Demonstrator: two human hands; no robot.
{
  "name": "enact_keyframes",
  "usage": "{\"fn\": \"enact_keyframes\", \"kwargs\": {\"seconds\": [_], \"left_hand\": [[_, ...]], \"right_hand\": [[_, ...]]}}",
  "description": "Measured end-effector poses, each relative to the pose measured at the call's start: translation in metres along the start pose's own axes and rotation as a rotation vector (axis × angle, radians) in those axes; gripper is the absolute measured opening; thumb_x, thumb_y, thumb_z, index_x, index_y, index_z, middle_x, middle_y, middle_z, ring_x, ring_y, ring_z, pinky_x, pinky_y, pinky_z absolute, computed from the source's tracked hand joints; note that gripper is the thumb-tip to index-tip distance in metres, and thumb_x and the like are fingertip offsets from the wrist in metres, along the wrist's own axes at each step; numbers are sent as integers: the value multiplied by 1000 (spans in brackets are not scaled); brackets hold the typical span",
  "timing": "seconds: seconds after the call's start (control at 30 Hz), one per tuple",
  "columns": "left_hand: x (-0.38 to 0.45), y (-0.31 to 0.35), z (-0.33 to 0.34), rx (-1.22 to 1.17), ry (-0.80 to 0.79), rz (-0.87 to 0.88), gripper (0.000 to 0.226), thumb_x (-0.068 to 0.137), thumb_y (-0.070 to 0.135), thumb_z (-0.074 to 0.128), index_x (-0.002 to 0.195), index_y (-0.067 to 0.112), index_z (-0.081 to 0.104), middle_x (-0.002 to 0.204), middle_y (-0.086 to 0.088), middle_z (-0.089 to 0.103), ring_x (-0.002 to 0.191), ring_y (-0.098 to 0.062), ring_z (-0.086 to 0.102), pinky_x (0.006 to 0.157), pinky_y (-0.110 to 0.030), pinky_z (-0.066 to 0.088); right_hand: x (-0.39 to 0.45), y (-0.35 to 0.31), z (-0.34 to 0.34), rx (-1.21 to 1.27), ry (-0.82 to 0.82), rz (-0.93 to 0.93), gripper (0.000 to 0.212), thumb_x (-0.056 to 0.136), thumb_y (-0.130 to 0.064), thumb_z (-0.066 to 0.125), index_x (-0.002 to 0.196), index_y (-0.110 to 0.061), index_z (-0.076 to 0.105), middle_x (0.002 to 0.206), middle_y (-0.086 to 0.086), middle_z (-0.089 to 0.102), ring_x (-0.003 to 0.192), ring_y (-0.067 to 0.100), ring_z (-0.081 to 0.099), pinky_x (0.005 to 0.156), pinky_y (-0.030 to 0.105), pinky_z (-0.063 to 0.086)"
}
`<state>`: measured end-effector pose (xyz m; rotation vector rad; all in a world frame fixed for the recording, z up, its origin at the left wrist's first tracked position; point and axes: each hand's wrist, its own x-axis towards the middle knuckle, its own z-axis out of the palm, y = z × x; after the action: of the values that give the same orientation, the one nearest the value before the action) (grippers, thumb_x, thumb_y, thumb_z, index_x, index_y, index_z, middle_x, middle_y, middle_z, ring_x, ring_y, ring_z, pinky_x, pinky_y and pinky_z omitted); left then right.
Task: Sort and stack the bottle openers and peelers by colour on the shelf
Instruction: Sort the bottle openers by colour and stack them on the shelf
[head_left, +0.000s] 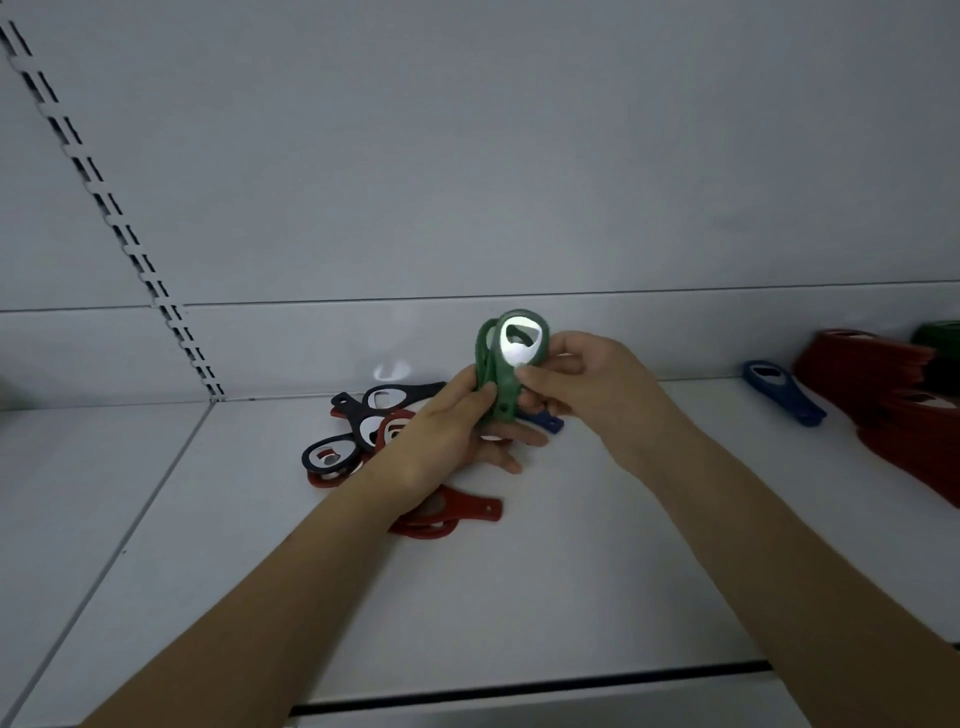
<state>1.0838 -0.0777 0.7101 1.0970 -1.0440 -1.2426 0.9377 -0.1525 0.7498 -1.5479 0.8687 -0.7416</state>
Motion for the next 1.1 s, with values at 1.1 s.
{"fn": "enact_keyframes", "kwargs": {"seconds": [1.1], "left_hand": [[-9,10,-10,337,-251,-63,21,105,22,43,108,7,57,79,-8,69,43,-11,45,43,-18,36]], "right_hand": [[-13,1,10,7,25,-21,27,80,-19,78,101,-2,72,78,-2,71,66,7,64,62,21,50]]}}
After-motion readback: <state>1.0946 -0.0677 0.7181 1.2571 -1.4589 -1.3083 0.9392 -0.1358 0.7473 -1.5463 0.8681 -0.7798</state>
